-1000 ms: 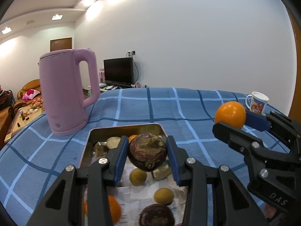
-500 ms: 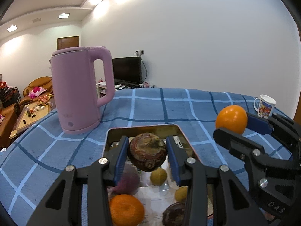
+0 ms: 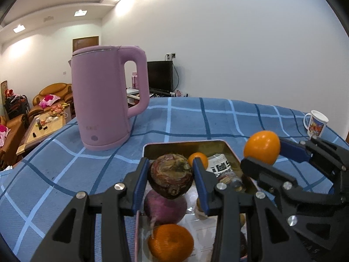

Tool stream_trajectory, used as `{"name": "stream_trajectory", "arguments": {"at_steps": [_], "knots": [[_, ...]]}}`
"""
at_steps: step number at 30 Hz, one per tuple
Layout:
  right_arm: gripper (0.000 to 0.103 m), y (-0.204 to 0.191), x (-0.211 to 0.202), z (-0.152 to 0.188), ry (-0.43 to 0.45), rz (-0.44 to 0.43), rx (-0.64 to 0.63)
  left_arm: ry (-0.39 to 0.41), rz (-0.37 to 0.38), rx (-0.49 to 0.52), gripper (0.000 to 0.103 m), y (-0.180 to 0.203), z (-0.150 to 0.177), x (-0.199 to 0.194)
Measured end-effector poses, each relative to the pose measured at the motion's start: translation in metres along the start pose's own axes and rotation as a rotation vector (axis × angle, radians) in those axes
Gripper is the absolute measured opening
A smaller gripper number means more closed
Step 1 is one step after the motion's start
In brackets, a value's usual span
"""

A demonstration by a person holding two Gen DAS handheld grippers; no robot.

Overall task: Organize fruits
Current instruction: 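Lower the mangosteen into the tin tray with the left gripper while the right releases the kumquat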

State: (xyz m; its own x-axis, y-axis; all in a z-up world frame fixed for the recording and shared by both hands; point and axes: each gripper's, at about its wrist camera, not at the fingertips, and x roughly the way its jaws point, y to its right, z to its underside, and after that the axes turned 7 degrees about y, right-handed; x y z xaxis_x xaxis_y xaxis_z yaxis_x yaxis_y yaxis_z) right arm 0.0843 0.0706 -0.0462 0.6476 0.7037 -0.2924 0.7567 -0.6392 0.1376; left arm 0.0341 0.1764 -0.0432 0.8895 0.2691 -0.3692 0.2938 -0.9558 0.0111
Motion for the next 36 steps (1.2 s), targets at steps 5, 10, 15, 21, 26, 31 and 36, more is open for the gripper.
{"name": "stream_trajectory", "arguments": {"at_steps": [5,10,15,21,26,31,36], "knots": [[0.044,0.000,0.018,0.005,-0.059,-0.038,0.016,-0.045,-0.002,0.007,0.043,-0.004,0.005,0.008],[0.044,-0.001,0.031,0.013,-0.122,-0.069,0.024,-0.081,0.006,0.006,0.042,-0.006,0.008,0.014],[0.044,0.000,0.038,0.015,-0.164,-0.092,0.038,-0.107,0.000,0.016,0.045,-0.006,0.009,0.017],[0.060,0.009,0.036,0.019,-0.176,-0.082,0.062,-0.106,-0.011,0.010,0.073,-0.011,0.010,0.016],[0.064,0.011,0.021,0.019,-0.151,-0.081,0.079,-0.076,-0.009,0.027,0.081,-0.005,0.006,0.004],[0.068,0.015,0.001,0.019,-0.132,-0.054,0.074,-0.029,-0.010,0.028,0.093,-0.002,-0.001,-0.011],[0.068,0.036,-0.022,0.016,-0.100,0.002,0.141,0.007,0.010,0.024,0.095,0.005,-0.009,-0.027]]}}
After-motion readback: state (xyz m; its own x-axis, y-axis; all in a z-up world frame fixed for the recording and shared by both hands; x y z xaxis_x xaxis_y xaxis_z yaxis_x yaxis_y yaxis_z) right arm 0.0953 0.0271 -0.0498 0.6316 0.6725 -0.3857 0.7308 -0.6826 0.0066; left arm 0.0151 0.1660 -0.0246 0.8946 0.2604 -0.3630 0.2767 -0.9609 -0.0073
